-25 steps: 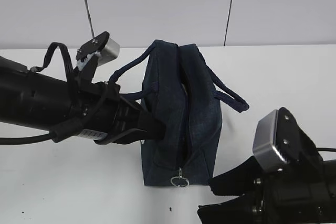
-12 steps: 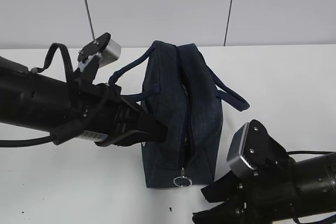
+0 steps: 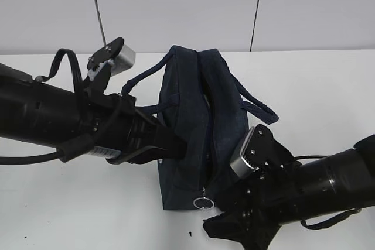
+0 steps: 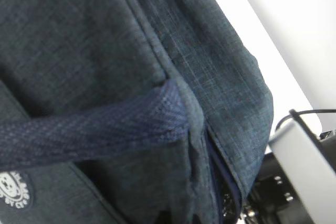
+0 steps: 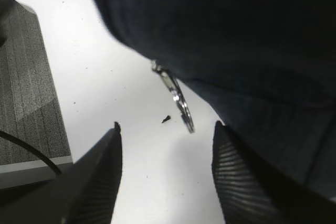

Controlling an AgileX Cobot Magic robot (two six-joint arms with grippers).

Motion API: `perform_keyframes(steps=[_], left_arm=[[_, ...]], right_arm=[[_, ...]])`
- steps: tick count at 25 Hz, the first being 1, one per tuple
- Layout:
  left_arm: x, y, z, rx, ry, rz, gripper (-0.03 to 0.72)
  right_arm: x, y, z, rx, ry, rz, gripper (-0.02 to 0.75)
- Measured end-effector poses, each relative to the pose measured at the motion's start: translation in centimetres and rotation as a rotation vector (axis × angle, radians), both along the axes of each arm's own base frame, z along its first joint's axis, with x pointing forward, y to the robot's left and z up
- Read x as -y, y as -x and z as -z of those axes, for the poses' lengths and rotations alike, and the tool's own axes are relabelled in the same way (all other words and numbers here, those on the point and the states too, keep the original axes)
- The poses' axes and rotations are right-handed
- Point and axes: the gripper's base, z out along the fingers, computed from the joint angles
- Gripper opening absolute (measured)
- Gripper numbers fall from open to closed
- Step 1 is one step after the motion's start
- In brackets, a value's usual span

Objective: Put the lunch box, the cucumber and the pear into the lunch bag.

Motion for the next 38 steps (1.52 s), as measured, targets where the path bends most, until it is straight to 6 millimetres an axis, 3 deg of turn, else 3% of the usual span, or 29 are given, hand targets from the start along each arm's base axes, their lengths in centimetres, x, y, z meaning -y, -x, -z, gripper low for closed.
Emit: perform_keyframes(steps=[7,12,25,35,38], left_arm=[[0.0,0.0,0.0,0.0,0.0,0.0,-0.012],[0.0,0.0,0.0,0.0,0.0,0.0,-0.012],[0.0,0.0,0.0,-0.001,0.0,0.001,-0.013],[0.0,0.0,0.0,-0.001,0.0,0.001,-0.013],[0.0,0.0,0.0,-0.001,0.0,0.001,-0.013]], right_arm=[[-0.3,-0.9,1.2,-0.029,0.016,0.003,0.428],[-0.6,-1.3,1.0,-0.017,-0.005,-0.004,0.411],[-1.0,-1.2,0.4,-0.021,-0.074,-0.035,0.242],[-1.0,-1.1,1.1,-0.044,-0.068,-0.035,0.218],[-1.0,-1.1,1.9,-0.086,-0.062,-0.023,0.169]])
